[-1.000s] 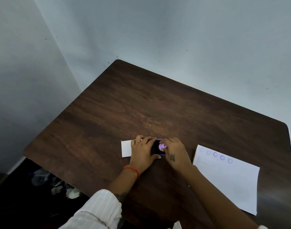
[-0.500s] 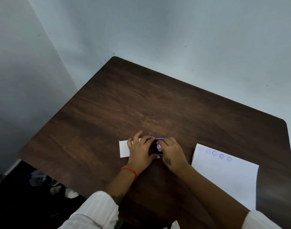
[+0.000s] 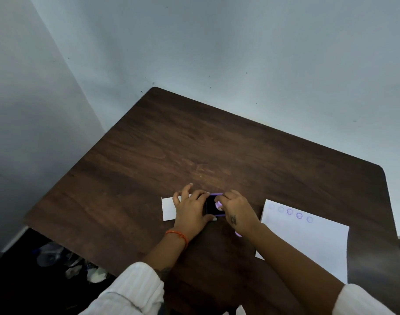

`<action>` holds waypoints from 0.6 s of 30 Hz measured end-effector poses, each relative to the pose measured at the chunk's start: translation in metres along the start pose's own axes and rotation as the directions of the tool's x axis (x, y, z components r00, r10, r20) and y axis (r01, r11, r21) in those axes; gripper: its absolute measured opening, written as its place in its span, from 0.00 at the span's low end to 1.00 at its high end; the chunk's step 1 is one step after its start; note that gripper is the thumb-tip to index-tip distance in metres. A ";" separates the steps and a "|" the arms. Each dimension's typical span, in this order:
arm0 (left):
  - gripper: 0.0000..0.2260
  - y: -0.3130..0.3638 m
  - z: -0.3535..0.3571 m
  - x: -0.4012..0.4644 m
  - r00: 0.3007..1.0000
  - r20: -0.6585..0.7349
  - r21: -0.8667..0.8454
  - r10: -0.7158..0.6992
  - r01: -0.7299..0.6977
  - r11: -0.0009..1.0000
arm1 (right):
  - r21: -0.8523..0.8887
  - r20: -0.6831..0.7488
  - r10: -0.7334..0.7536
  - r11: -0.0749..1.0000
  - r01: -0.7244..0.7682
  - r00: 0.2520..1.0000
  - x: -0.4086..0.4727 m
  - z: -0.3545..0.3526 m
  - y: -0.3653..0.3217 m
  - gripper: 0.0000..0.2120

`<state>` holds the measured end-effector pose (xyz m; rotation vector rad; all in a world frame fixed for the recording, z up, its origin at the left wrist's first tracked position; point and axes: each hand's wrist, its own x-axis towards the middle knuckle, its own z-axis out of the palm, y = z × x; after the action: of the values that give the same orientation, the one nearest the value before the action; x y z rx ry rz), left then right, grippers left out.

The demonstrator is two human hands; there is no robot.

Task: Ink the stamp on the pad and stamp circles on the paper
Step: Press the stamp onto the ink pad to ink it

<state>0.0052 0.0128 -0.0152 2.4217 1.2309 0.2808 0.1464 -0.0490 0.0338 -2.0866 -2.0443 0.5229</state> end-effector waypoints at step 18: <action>0.29 0.004 -0.006 0.003 1.000 0.019 -0.001 -0.012 0.012 1.000 | 0.211 0.066 0.241 0.945 -0.250 0.968 0.010 -0.014 -0.002 0.06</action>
<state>0.0078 0.0141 -0.0080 2.4094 1.2366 0.2537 0.1493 -0.0374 0.0461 -2.2211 -1.6651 0.7932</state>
